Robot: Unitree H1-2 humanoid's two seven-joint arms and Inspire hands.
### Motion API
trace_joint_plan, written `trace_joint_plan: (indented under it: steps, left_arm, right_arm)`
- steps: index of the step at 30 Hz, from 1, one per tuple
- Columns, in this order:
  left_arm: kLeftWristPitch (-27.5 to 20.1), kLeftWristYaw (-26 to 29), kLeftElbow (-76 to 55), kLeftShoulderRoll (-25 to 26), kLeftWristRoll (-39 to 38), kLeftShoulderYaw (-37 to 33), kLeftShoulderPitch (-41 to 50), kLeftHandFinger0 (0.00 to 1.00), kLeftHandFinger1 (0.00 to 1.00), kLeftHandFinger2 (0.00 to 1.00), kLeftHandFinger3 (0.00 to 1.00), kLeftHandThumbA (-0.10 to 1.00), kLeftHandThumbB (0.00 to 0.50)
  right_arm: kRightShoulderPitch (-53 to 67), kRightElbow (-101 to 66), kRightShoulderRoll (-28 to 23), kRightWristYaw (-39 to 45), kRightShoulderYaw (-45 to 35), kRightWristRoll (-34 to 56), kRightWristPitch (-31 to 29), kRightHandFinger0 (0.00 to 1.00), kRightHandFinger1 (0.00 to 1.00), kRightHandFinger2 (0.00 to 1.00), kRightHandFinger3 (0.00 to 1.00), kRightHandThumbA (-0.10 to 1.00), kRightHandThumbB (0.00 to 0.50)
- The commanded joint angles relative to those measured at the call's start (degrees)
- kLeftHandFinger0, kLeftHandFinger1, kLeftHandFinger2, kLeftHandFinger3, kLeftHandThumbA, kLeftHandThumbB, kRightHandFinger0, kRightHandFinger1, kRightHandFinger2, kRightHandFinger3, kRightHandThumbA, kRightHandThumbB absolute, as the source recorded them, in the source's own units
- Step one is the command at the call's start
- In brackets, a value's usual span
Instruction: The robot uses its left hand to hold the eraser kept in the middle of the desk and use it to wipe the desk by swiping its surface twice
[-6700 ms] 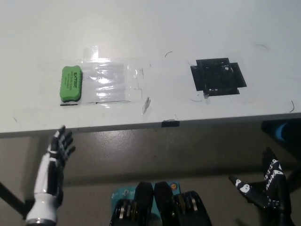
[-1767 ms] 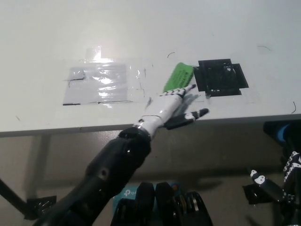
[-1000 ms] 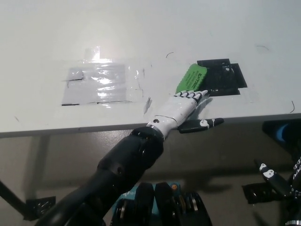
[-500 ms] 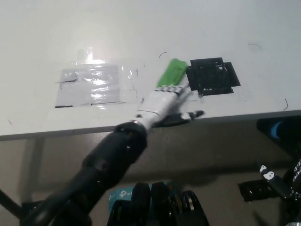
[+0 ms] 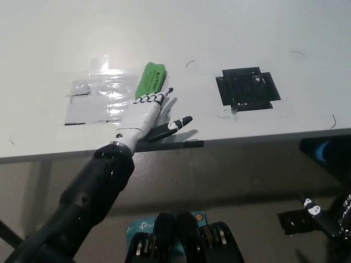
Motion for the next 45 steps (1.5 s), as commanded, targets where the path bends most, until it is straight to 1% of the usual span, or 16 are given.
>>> trace_joint_plan:
  steps: [1, 4, 5, 7, 12, 17, 21, 22, 24, 26, 27, 34, 37, 40, 43, 45]
  left_arm:
    - [12.5, -7.8, 4.7, 5.3, -3.1, 2.7, 10.3, 1.00, 1.00, 1.00, 1.00, 1.00, 0.337]
    - [13.9, -8.5, 3.6, 6.4, -3.1, 4.2, 11.8, 1.00, 1.00, 1.00, 1.00, 1.00, 0.382]
    - [13.4, -8.5, 2.8, 6.8, -3.6, 5.0, 12.6, 1.00, 1.00, 1.00, 1.00, 1.00, 0.349]
    - [12.0, -7.5, 3.7, 7.4, -3.8, 6.0, 13.3, 1.00, 1.00, 1.00, 1.00, 1.00, 0.348]
    - [14.1, -8.2, 0.8, 9.6, -3.4, 7.4, 16.0, 1.00, 1.00, 1.00, 1.00, 1.00, 0.413]
    - [13.3, -7.7, 0.7, 11.4, -3.7, 9.3, 17.5, 1.00, 1.00, 1.00, 1.00, 1.00, 0.432]
    - [13.4, -7.4, 1.5, 12.0, -3.7, 9.8, 18.5, 1.00, 1.00, 1.00, 1.00, 1.00, 0.395]
    - [13.6, -7.1, -1.0, 11.9, -4.7, 11.1, 20.7, 1.00, 1.00, 1.00, 1.00, 1.00, 0.347]
    - [13.8, -7.4, -1.7, 11.5, -4.6, 11.6, 21.0, 1.00, 1.00, 1.00, 1.00, 1.00, 0.341]
    - [15.3, -8.4, -4.6, 11.3, -5.1, 12.5, 22.8, 1.00, 1.00, 1.00, 1.00, 1.00, 0.349]
    - [14.3, -8.6, -5.3, 11.2, -5.8, 13.0, 23.8, 1.00, 1.00, 1.00, 1.00, 1.00, 0.415]
    - [12.7, -8.1, -3.9, 10.0, -5.8, 14.1, 23.0, 1.00, 1.00, 1.00, 1.00, 1.00, 0.457]
    - [12.4, -8.8, -5.5, 10.0, -6.0, 14.2, 22.8, 1.00, 1.00, 1.00, 1.00, 1.00, 0.442]
    - [11.9, -8.9, -8.6, 10.0, -6.1, 14.2, 22.7, 1.00, 1.00, 1.00, 1.00, 1.00, 0.475]
    - [8.6, -8.0, -16.1, 10.0, -6.4, 14.1, 21.6, 1.00, 1.00, 1.00, 1.00, 1.00, 0.344]
    - [8.2, -8.9, -22.0, 9.3, -7.9, 14.6, 20.1, 1.00, 1.00, 1.00, 1.00, 1.00, 0.324]
  right_arm:
    - [-0.1, -2.4, 0.5, -0.6, -0.5, 0.9, -1.0, 1.00, 1.00, 1.00, 1.00, 1.00, 0.072]
    - [-0.3, -2.2, 0.3, -0.8, -0.5, 0.5, -1.0, 1.00, 1.00, 1.00, 1.00, 1.00, 0.052]
    - [-0.2, -2.2, 0.3, -0.6, -0.6, 1.0, -1.2, 1.00, 1.00, 1.00, 1.00, 1.00, 0.050]
    - [0.0, -2.4, 0.6, -0.6, -0.8, 1.3, -1.0, 1.00, 1.00, 1.00, 1.00, 1.00, 0.050]
    - [0.3, -2.6, 0.4, -0.5, -0.9, 1.2, -1.2, 1.00, 1.00, 1.00, 1.00, 1.00, 0.016]
    - [0.2, -2.6, 0.5, -0.6, -1.0, 1.2, -1.1, 1.00, 1.00, 1.00, 1.00, 1.00, 0.033]
    - [0.6, -2.6, 0.2, -0.5, -0.9, 0.7, -1.2, 1.00, 1.00, 1.00, 1.00, 1.00, 0.032]
    - [0.6, -2.5, 0.2, -0.5, -0.8, 0.7, -1.4, 1.00, 1.00, 1.00, 1.00, 1.00, 0.019]
    - [0.6, -2.6, 0.0, -0.5, -1.1, 0.9, -1.6, 1.00, 1.00, 1.00, 1.00, 1.00, 0.019]
    - [0.6, -2.6, 0.1, -0.4, -1.1, 1.2, -1.4, 1.00, 1.00, 1.00, 1.00, 1.00, 0.033]
    - [0.6, -2.4, 0.1, -0.7, -1.0, 0.6, -1.6, 1.00, 1.00, 1.00, 1.00, 1.00, 0.027]
    - [0.7, -2.4, 0.1, -0.3, -1.0, 1.2, -1.5, 1.00, 1.00, 1.00, 1.00, 1.00, 0.027]
    - [0.7, -2.3, 0.0, -0.6, -1.0, 0.6, -1.4, 1.00, 1.00, 1.00, 1.00, 1.00, 0.033]
    - [0.7, -2.5, 0.2, -0.4, -1.1, 1.1, -1.1, 1.00, 1.00, 1.00, 1.00, 1.00, 0.049]
    - [0.8, -2.5, -0.1, -0.5, -1.0, 0.5, -1.0, 1.00, 1.00, 1.00, 1.00, 1.00, 0.030]
    - [1.0, -2.5, -0.5, -0.3, -1.2, 0.6, -1.4, 1.00, 1.00, 1.00, 1.00, 1.00, 0.038]
